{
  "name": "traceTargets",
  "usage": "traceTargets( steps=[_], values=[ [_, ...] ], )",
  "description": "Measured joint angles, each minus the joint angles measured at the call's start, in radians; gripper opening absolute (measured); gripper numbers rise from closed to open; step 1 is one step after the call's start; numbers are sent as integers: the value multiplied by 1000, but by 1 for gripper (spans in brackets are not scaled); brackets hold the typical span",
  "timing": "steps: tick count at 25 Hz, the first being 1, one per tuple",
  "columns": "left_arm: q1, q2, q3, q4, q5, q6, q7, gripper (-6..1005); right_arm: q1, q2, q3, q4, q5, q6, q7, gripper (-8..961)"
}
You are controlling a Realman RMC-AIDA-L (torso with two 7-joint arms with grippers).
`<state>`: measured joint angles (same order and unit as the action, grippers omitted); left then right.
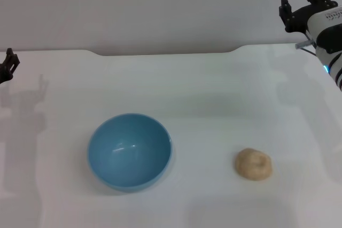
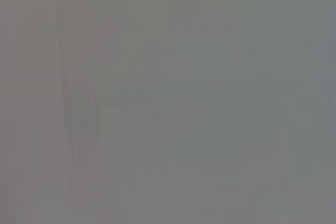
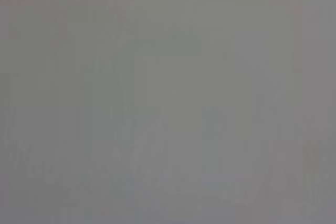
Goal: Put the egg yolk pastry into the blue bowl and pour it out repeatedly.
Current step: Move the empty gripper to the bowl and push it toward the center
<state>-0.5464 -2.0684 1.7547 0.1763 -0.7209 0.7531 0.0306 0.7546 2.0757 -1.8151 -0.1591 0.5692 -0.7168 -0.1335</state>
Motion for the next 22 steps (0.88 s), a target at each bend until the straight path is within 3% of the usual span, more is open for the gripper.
traceTargets(
  steps=[22],
  values=[
    [-19, -1, 4, 11, 0, -35, 0, 875, -3, -2, 27, 4, 0, -1, 0, 480]
  ],
)
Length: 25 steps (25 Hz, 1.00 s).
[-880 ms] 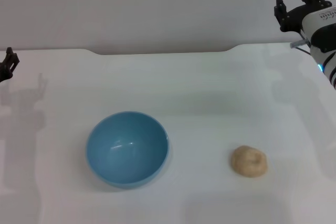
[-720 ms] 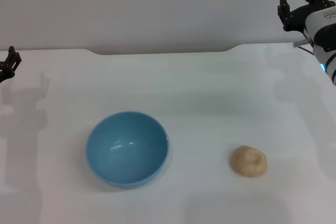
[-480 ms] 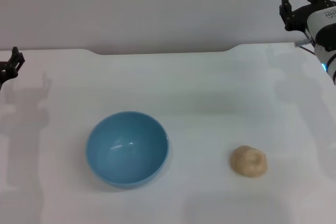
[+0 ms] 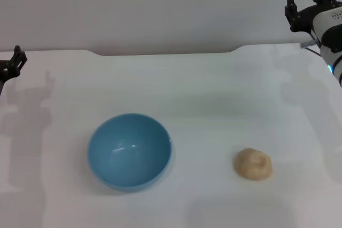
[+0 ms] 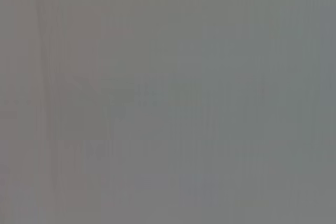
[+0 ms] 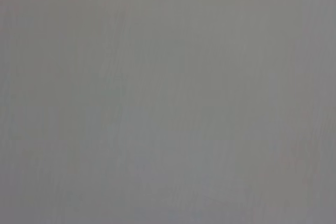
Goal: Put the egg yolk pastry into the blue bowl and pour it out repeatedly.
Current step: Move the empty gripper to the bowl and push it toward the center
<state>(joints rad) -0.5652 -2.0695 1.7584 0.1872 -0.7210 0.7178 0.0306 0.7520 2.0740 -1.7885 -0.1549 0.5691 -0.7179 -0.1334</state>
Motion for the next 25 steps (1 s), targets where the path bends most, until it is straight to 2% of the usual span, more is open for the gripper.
traceTargets(
  steps=[7, 13, 15, 16, 17, 19, 22, 25],
  values=[
    [-8, 8, 8, 53, 7, -29, -6, 875, -16, 6, -13, -1, -6, -1, 72, 480],
    [16, 26, 7, 209, 36, -175, 0, 875, -65, 13, -17, -19, -8, -7, 89, 480],
    [51, 41, -7, 309, 60, -258, 1, 874, -74, 13, -17, -20, -8, -8, 89, 480],
    [99, 54, -40, 447, 75, -370, 1, 874, -78, 11, -17, -21, -8, -10, 89, 480],
    [99, 54, -40, 447, 75, -370, 1, 874, -78, 11, -17, -21, -8, -10, 89, 480],
    [145, 58, -81, 565, 96, -460, 1, 874, -79, 10, -14, -23, -6, -19, 90, 480],
    [220, 50, -142, 735, 151, -589, 2, 874, -83, 10, -12, -29, -3, -34, 90, 480],
    [296, 29, -192, 936, 197, -764, 8, 874, -98, 12, -16, -33, -3, -35, 95, 480]
  ],
)
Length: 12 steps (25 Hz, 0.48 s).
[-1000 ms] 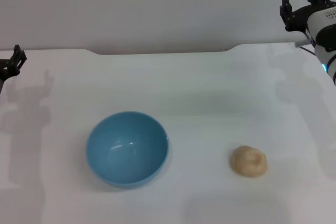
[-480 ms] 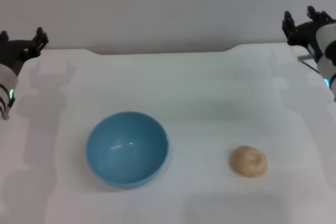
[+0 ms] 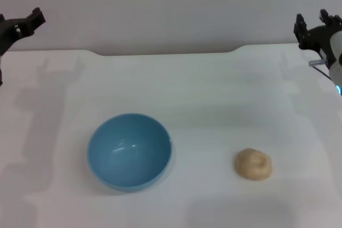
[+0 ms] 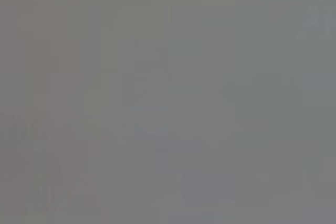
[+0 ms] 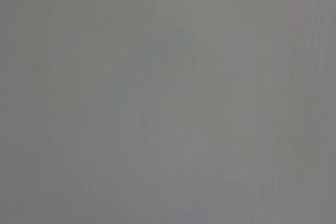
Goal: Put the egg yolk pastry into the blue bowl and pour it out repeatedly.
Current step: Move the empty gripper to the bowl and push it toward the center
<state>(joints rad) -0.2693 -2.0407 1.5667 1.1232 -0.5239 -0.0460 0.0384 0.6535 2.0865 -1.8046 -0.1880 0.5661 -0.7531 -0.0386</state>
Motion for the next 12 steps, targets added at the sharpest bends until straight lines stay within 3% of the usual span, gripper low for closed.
traceTargets(
  steps=[6, 12],
  values=[
    [73, -11, -22, 246, 16, -344, 21, 874, -55, -3, 0, -11, -5, -2, 110, 480],
    [91, -12, -12, 354, 17, -553, 26, 874, -85, -3, -14, -7, -6, -14, 120, 480]
  ],
)
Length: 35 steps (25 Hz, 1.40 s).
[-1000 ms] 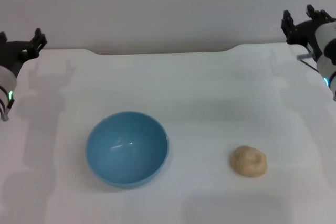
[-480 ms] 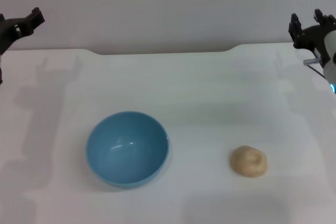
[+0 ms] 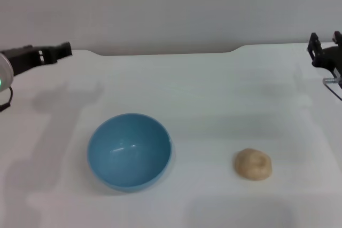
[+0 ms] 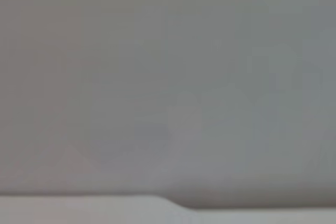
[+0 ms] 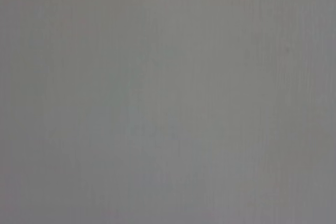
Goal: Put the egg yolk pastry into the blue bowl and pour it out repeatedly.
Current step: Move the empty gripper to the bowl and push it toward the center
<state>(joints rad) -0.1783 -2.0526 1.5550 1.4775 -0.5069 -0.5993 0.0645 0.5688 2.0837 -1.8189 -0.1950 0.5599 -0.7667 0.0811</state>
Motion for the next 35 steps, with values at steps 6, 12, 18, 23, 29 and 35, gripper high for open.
traceTargets(
  steps=[6, 12, 18, 23, 29, 35],
  values=[
    [-14, 0, -11, 106, 5, -248, 40, 874, -36, 3, -62, -17, 0, 0, 4, 480],
    [-33, 0, -44, 220, 5, -519, 44, 874, -64, 1, -77, -40, 0, -1, 6, 480],
    [-79, -2, -65, 257, 0, -772, 31, 874, -65, -1, -90, -43, 0, -1, 6, 480],
    [-100, -5, -42, 257, -3, -840, -7, 874, -58, -1, -104, -47, 0, -1, 6, 480],
    [-121, -7, 10, 254, -4, -873, -61, 875, -60, 1, -106, -49, 0, -1, 6, 480],
    [-157, -8, 56, 217, -5, -865, -108, 875, -58, 1, -106, -49, 0, 0, 6, 480]
  ],
)
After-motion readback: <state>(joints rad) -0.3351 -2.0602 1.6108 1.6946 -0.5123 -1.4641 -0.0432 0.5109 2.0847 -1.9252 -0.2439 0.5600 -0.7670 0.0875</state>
